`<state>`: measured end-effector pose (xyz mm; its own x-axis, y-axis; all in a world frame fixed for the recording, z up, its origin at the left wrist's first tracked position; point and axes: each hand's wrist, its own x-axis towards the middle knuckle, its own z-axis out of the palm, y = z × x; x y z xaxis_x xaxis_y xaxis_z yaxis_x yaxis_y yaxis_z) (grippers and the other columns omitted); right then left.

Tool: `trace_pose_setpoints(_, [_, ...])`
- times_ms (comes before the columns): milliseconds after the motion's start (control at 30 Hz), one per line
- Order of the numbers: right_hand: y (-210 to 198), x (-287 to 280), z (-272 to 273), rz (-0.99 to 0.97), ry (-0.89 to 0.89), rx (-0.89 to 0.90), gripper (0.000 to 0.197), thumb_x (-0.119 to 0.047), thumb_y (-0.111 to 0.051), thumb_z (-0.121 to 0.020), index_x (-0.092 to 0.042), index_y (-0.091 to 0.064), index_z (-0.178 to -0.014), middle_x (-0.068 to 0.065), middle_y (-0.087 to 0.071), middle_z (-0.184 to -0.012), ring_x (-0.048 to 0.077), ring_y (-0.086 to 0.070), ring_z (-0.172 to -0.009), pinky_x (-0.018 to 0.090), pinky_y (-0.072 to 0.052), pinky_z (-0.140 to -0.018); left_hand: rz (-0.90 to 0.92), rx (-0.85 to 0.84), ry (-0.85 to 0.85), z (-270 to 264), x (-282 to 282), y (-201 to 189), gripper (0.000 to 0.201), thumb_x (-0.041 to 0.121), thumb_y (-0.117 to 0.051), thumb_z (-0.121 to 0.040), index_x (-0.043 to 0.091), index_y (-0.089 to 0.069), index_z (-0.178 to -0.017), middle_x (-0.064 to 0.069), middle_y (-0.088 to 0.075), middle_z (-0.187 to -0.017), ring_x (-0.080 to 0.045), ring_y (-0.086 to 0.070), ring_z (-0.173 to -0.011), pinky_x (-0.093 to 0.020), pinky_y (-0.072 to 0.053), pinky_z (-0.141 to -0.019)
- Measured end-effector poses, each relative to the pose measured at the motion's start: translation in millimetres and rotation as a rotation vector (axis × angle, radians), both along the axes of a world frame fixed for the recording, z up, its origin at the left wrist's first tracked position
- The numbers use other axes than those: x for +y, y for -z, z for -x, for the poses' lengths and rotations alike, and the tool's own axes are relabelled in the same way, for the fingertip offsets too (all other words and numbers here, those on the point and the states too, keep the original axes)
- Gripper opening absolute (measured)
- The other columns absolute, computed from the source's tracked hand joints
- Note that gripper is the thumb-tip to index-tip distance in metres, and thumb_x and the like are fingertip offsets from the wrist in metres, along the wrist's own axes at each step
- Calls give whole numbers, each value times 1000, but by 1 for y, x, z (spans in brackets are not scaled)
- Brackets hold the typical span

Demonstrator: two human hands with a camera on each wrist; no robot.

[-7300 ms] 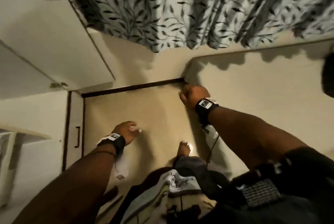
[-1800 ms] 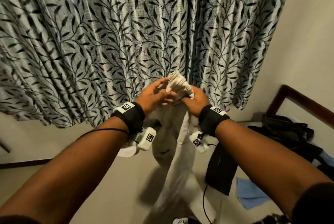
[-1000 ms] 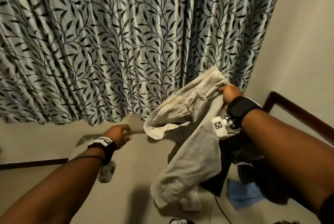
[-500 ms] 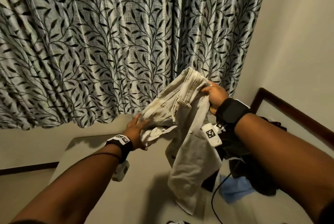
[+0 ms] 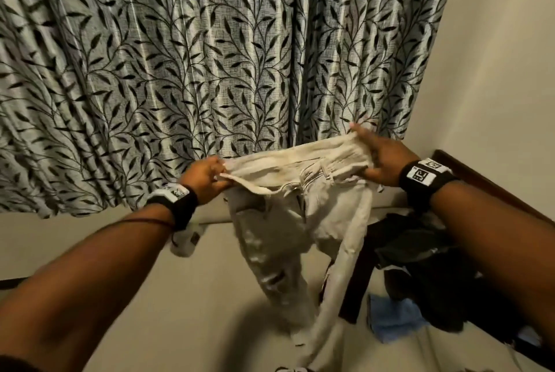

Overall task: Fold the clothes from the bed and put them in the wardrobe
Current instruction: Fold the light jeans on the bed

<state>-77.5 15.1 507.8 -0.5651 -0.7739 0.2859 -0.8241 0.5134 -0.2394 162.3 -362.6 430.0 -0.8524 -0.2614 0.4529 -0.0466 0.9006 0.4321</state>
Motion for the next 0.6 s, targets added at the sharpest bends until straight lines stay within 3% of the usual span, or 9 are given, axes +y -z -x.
trace_pose_setpoints(67, [9, 4, 5, -253, -74, 97, 89, -55, -72, -80, -53, -21, -153, 7, -57, -144, 31, -62, -118, 40, -52, -100, 27, 9, 63, 1, -3, -32, 24, 32, -79, -82, 9, -75, -79, -6, -65, -88, -26, -62, -78, -34, -51, -70])
trace_pose_setpoints(167, [19, 3, 6, -314, -21, 27, 83, -36, -84, -69, -40, -43, -142, 5, -63, -132, 30, -66, -106, 35, -54, -90, 43, -52, 79, -2, -10, -63, 21, 28, -81, -84, 18, -70, -70, -4, -64, -74, -25, -62, -70, -40, -54, -64])
trace_pose_setpoints(233, [21, -1, 8, -266, 34, -102, 88, -29, -86, -65, -43, -41, -138, 1, -60, -127, 24, -69, -92, 41, -61, -78, -19, -116, 22, -5, -18, -73, 22, 25, -81, -85, 31, -68, -67, 5, -67, -70, -16, -63, -65, -35, -54, -63])
trace_pose_setpoints(300, [23, -6, 9, -255, 15, -185, 70, -18, -89, -65, -47, -52, -116, -2, -61, -118, 16, -68, -80, 40, -62, -68, -150, -127, -13, -9, -19, -75, 21, 30, -79, -86, 30, -67, -69, 12, -66, -64, -11, -60, -58, -29, -51, -60])
trace_pose_setpoints(367, [22, -10, 6, -230, -24, -191, 53, -16, -91, -69, -43, -53, -94, -1, -63, -99, 8, -63, -70, 27, -56, -63, -257, -118, -25, -10, -17, -76, 26, 34, -74, -91, 21, -58, -74, 10, -62, -60, -14, -57, -56, -27, -49, -55])
trace_pose_setpoints(433, [12, -10, 1, -201, -33, -232, 37, -21, -91, -73, -30, -59, -89, -5, -63, -80, 0, -57, -57, 13, -42, -54, -246, -157, -44, -17, -12, -85, 23, 32, -69, -94, 23, -58, -76, 17, -61, -56, -6, -54, -56, -23, -41, -54])
trace_pose_setpoints(467, [3, -9, -2, -189, -60, -270, 32, -23, -91, -73, -20, -62, -87, -8, -62, -69, 1, -57, -53, 12, -40, -51, -234, -180, -43, -22, -10, -91, 20, 34, -69, -93, 26, -61, -77, 21, -62, -57, 1, -53, -53, -22, -38, -54])
trace_pose_setpoints(533, [-17, -4, -7, -192, -111, -335, 39, -36, -90, -69, -10, -62, -78, -5, -60, -56, 3, -54, -48, 24, -45, -52, -282, -176, -2, -37, -13, -106, 20, 44, -72, -83, 28, -64, -76, 17, -64, -61, 0, -50, -51, -23, -38, -54])
trace_pose_setpoints(600, [-39, 0, -9, -132, -165, -339, 45, -49, -84, -66, -14, -57, -65, 1, -56, -57, 9, -51, -52, 30, -42, -55, -358, -89, 120, -53, -17, -129, 24, 38, -75, -77, 24, -57, -68, 10, -56, -57, -5, -44, -50, -22, -37, -49])
